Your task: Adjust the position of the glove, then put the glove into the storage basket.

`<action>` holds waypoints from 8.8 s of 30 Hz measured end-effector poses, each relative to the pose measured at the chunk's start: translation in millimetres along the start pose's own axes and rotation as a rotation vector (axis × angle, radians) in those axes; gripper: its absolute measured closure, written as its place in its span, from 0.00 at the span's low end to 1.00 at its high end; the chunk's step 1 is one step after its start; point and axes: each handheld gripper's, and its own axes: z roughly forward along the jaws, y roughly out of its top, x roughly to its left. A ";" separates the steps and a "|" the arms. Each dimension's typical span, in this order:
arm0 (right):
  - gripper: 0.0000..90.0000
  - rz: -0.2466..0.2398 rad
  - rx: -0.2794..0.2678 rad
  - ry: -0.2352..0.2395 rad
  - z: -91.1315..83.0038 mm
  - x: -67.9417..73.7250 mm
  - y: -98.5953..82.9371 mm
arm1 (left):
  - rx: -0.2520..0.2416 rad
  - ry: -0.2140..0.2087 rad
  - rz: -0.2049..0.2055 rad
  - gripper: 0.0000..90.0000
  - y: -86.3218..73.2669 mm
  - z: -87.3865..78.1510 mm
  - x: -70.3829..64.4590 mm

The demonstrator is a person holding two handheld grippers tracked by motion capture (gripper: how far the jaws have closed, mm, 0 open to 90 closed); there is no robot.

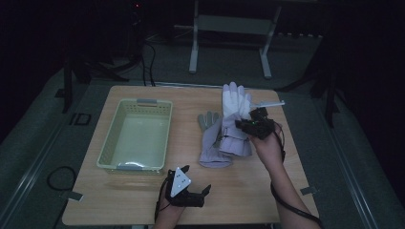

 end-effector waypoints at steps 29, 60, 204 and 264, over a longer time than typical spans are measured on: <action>0.86 0.027 0.223 -0.017 90.8 24.6 -21.7 | -0.003 0.002 0.001 0.00 -0.1 -0.1 -0.2; 0.16 -0.132 0.054 0.156 63.6 -3.8 -35.9 | 0.013 -0.008 -0.023 0.00 0.4 0.9 1.9; 0.90 -0.056 -0.061 0.280 30.1 33.7 20.0 | 0.397 -0.174 -0.244 0.84 200.2 28.1 136.0; 0.90 -0.183 0.227 0.180 187.4 219.2 27.1 | 0.556 0.004 -0.396 0.82 73.4 -67.3 266.5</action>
